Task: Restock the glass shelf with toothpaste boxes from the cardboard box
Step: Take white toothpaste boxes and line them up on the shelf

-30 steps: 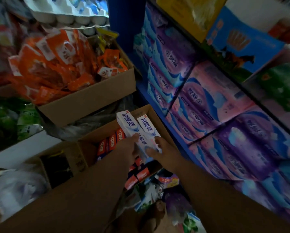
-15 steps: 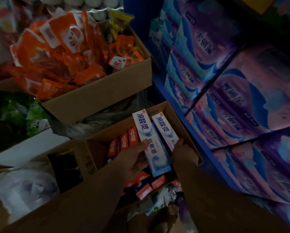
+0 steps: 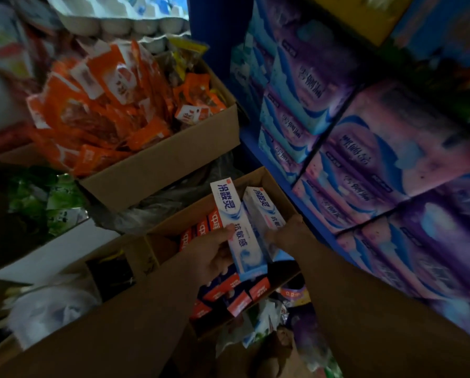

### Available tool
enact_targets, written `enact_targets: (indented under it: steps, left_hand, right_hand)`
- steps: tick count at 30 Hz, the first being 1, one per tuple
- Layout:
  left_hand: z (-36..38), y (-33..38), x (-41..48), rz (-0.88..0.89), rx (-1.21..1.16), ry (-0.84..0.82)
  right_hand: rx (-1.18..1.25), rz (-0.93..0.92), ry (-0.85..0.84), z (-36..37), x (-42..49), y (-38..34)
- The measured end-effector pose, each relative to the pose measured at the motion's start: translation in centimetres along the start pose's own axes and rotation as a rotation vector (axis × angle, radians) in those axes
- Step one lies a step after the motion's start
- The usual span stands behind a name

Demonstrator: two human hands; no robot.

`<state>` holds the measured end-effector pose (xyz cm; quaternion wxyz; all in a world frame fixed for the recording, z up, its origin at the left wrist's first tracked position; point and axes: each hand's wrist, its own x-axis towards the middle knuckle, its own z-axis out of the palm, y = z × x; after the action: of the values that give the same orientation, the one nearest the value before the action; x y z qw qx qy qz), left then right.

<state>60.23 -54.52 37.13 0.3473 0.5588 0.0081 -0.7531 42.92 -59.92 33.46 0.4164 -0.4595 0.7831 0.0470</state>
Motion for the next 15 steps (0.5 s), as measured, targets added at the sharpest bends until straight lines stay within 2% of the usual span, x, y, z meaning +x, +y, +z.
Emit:
enact_targets:
  steps: [6, 11, 15]
  left_hand:
    - [1.8, 2.3, -3.7, 0.113, 0.059, -0.076]
    - [5.0, 5.5, -9.5, 0.231, 0.043, -0.216]
    - [8.4, 9.1, -15.4, 0.318, -0.037, -0.334]
  right_hand:
    - [0.367, -0.199, -0.065, -4.3, -6.5, -0.7]
    - [0.639, -0.445, 0.025, -9.3, -12.8, -3.5]
    - [0.623, -0.642, 0.148, -14.8, -18.8, -6.9]
